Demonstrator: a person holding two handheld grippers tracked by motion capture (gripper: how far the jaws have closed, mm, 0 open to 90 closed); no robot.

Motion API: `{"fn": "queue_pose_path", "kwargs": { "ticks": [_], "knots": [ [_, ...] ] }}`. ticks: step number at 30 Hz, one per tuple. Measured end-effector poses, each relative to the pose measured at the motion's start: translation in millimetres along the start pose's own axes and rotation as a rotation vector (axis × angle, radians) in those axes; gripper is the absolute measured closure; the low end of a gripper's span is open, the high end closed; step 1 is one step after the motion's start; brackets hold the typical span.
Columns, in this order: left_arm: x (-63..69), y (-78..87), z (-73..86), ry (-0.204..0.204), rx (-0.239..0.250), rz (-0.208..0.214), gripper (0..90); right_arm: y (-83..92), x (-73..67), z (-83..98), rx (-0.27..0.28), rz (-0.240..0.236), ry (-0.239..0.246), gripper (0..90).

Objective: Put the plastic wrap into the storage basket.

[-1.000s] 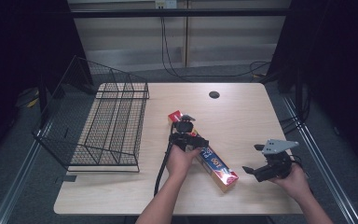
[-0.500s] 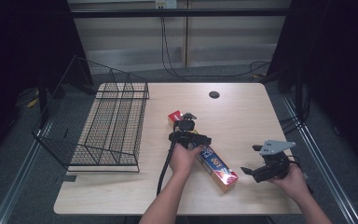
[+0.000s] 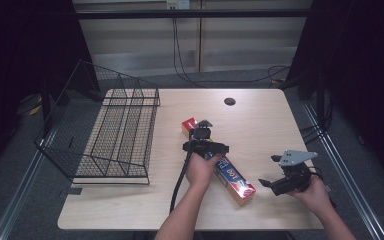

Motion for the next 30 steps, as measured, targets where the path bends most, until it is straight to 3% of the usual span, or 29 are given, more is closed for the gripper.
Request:
{"fn": "queue_pose_path", "kwargs": {
  "ticks": [6, 10, 17, 22, 30],
  "knots": [
    [1.2, -1.9, -1.5, 0.021, -0.01, -0.002, 0.0, 0.2, 0.1, -0.1, 0.0, 0.001, -0.001, 6.5],
    [2.9, -5.3, -1.4, 0.021, -0.022, -0.019, 0.0, -0.3, 0.0, -0.1, -0.001, 0.002, 0.0, 6.8],
    [1.6, -5.8, -1.8, 0.022, -0.031, -0.014, 0.1, 1.1, 1.6, -0.1, 0.004, 0.003, -0.003, 7.1],
    [0.4, -5.2, -2.1, 0.1, -0.083, 0.015, 4.1, 1.9, 2.3, 0.4, 0.0, 0.007, 0.004, 7.1],
    [0.5, -4.7, -4.7, 0.111, -0.112, 0.016, 7.4, 3.3, 2.9, 0.1, 0.004, 0.017, -0.005, 7.4]
  ]
}}
Point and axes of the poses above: each handheld gripper's, and its own axes: y roughly backward along the jaws, z roughly out of its underside, x roughly to its right, the point moved 4 cm from there along -y, roughly forward along the jaws, and after that the axes turned 10 degrees about x, right-handed, at the moved point
